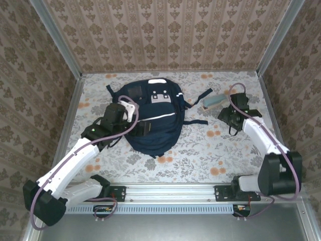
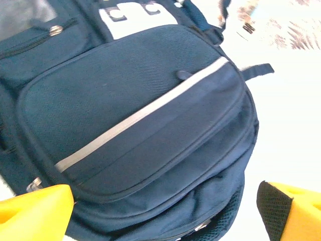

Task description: Pack books, pencil case, and school supplies into a backpack

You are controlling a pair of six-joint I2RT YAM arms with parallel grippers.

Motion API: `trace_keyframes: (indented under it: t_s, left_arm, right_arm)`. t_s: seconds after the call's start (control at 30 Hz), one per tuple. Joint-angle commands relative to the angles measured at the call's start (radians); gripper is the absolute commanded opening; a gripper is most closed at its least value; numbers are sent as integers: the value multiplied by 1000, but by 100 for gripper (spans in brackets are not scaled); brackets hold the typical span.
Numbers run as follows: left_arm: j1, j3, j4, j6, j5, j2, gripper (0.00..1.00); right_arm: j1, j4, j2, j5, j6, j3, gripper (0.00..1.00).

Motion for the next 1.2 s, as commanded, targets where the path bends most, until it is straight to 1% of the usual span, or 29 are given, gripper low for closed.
trace_keyframes:
  t_s: [0.0,0.13,0.3,0.37,0.43,0.53,0.63,0.7,0.8,0.87,0.97,1.0,1.07,1.1,1.13,1.17]
  left_arm:
    - [-71,72,6,146,-38,80,95]
    - [-160,157,-55,253,-75,218,94]
    - [-201,264,-122,354,-80,376,91]
    - [-198,294,-123,381,-70,426,89]
    - [-184,343,-139,390,-55,485,84]
    - [-167,401,-180,407,6,560,84]
    - [-154,438,-203,421,15,619,85]
    - [-148,460,-219,424,-6,653,84]
    - [-140,486,-249,437,-12,688,76]
    - [-139,491,-259,449,-19,701,76]
    - [-137,494,-261,460,-67,715,75]
    - [-136,497,-261,463,-88,721,73]
    - [-137,509,-259,462,-147,736,60]
    - [-139,515,-255,457,-180,740,52]
    - [-140,519,-252,454,-201,742,47]
    - [-142,520,-247,455,-218,739,44]
  right_arm:
    - [49,-66,-80,-30,-32,-27,71]
    - [91,-82,-156,-77,-36,-49,71]
    - [118,-87,-222,-113,-35,-78,71]
    - [120,-85,-238,-119,-29,-91,70]
    - [121,-66,-253,-131,-17,-111,69]
    - [122,-48,-265,-151,-2,-130,69]
    - [124,-43,-267,-159,5,-133,68]
    - [126,-42,-268,-162,8,-134,68]
    - [130,-36,-269,-165,14,-136,68]
    - [131,-31,-268,-168,17,-137,68]
    - [136,-28,-262,-170,22,-135,68]
    - [136,-28,-261,-169,25,-134,68]
    - [141,-27,-262,-166,34,-134,68]
    - [142,-23,-263,-163,38,-136,67]
    - [144,-22,-264,-162,43,-136,67]
    - [145,-23,-266,-160,45,-136,67]
